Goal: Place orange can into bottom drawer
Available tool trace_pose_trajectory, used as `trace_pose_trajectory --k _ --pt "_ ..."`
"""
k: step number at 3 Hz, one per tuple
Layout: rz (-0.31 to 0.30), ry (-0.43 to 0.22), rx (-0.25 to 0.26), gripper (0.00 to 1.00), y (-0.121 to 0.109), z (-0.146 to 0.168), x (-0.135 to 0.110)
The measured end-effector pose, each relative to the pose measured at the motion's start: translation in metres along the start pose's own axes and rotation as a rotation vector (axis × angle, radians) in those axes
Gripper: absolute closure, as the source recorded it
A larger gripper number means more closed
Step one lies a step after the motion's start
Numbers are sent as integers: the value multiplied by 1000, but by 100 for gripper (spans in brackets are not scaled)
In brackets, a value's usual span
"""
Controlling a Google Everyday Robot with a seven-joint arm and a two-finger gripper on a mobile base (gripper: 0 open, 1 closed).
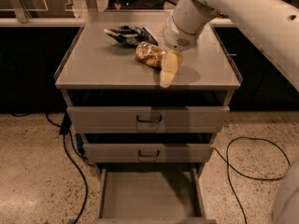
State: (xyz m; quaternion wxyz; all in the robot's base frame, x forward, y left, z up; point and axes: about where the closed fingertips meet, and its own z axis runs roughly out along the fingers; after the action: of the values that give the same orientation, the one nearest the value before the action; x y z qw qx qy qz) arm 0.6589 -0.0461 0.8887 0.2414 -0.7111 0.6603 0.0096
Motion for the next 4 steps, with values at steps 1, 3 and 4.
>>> trace_pose_trajectory --k 1,3,4 --pt "-56 -10 6 0 -20 20 -8" --pt "-89 193 122 0 -80 60 -11" --pt "-23 247 158 18 -89 60 0"
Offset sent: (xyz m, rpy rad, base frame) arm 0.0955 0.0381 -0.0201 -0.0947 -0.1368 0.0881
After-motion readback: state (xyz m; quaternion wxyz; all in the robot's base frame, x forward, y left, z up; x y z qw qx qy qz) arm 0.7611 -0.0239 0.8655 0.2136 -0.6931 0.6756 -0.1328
